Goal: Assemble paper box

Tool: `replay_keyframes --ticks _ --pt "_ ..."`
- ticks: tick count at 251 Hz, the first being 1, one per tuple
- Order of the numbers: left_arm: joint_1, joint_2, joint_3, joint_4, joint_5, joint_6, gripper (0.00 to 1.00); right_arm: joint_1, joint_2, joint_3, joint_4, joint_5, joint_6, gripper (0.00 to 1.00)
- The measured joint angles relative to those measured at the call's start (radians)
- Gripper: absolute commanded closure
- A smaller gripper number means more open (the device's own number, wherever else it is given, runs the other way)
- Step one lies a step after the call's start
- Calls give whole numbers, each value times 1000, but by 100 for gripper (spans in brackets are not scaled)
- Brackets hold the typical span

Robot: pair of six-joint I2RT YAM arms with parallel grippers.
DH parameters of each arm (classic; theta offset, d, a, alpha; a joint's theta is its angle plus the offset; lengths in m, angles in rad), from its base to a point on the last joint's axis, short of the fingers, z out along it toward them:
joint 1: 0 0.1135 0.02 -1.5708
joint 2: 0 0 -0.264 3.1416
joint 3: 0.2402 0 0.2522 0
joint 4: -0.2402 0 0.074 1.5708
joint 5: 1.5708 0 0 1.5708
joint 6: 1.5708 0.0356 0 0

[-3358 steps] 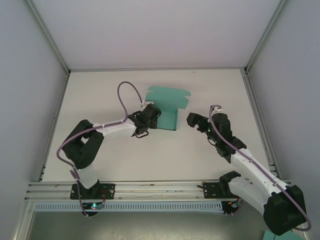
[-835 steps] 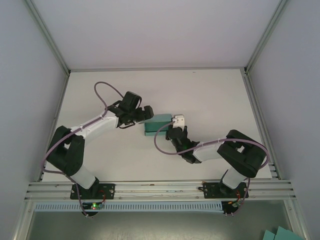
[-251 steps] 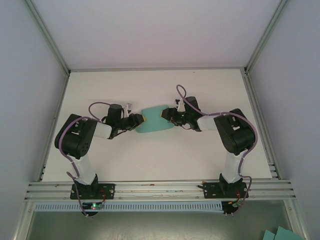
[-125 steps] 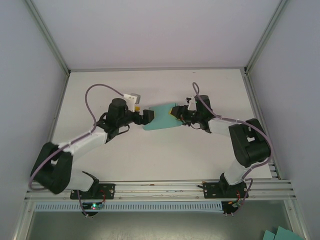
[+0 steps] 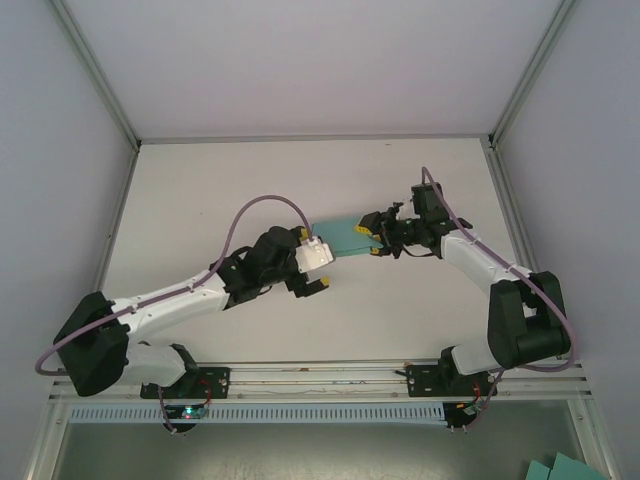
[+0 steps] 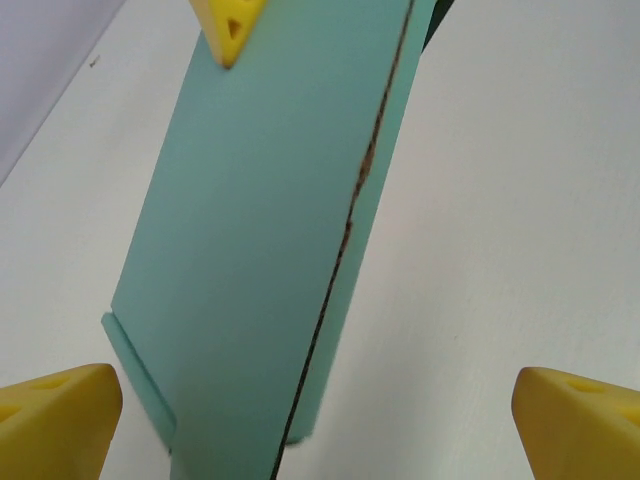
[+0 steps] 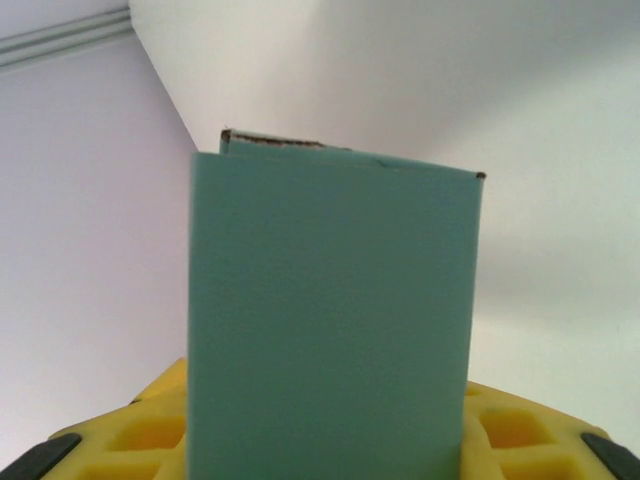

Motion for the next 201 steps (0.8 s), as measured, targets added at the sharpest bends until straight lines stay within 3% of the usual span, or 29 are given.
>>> replay_keyframes --ticks 27,48,73,99,138,147,171,176,182,201 --pt "-5 43 3 6 -65 47 1 0 -1 0 -47 -20 29 62" --pt "-10 83 7 28 -113 77 7 0 -7 0 -65 -33 46 62" --pt "-22 92 7 63 -140 102 17 2 -18 1 -83 -35 53 62" --pt "-27 92 6 117 -155 121 36 8 -20 1 -90 -33 60 62" --pt "-30 92 2 127 -155 135 49 8 -20 3 -86 -32 74 55" --pt "-30 92 2 127 -158 144 53 8 -20 3 -87 -32 75 51" --pt "-32 92 2 127 -154 154 58 10 -23 3 -87 -35 71 27" --pt "-35 92 2 129 -153 156 58 12 -26 3 -90 -36 64 20" --pt "-34 92 2 129 -150 154 61 14 -32 3 -95 -36 61 3" --pt "-34 95 9 124 -140 150 64 13 -58 3 -105 -21 19 2"
